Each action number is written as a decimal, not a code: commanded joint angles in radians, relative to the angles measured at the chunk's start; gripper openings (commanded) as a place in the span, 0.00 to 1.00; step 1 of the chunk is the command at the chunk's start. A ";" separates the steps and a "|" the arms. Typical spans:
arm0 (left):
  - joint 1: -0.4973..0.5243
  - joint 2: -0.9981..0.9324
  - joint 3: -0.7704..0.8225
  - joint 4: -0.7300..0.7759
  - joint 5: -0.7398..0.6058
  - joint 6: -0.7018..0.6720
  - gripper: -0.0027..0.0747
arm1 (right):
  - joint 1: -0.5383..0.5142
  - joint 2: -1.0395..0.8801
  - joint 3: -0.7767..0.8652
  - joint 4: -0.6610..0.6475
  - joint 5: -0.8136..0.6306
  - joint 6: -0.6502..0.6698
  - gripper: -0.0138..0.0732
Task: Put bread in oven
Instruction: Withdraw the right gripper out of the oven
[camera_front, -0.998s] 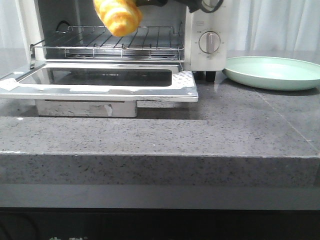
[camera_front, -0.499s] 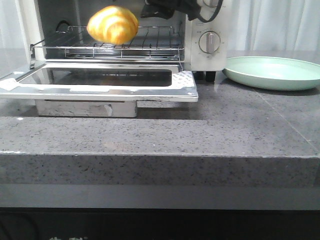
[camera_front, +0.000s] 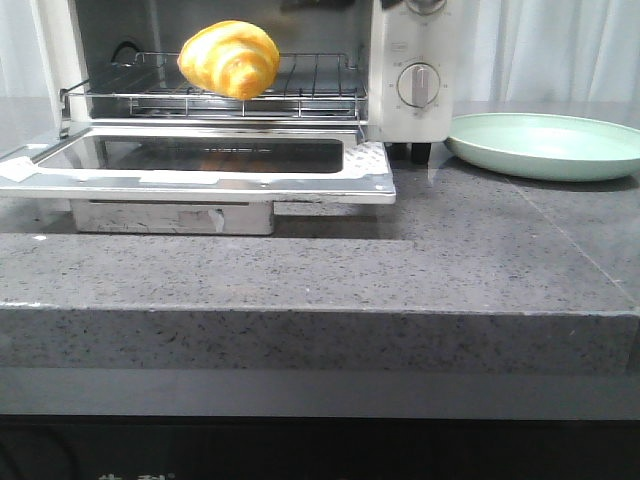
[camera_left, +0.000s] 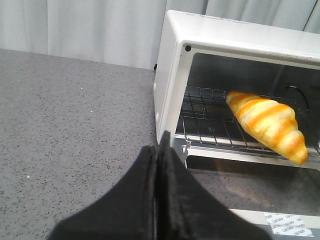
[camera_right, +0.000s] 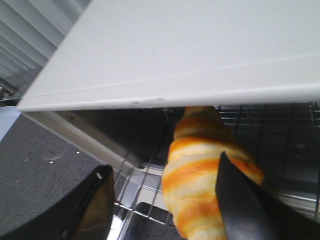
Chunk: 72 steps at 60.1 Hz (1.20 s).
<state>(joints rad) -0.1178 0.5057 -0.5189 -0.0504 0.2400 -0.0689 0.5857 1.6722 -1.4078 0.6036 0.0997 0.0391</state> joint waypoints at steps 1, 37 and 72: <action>0.001 0.002 -0.026 -0.007 -0.085 -0.008 0.01 | -0.006 -0.110 -0.029 -0.051 -0.019 -0.011 0.56; 0.001 0.002 -0.026 -0.007 -0.085 -0.008 0.01 | -0.361 -0.438 -0.018 -0.505 0.567 -0.011 0.09; 0.001 0.002 -0.026 -0.007 -0.083 -0.008 0.01 | -0.431 -1.110 0.661 -0.553 0.387 -0.010 0.09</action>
<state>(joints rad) -0.1178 0.5057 -0.5189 -0.0504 0.2400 -0.0689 0.1582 0.6478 -0.7816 0.0479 0.5881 0.0359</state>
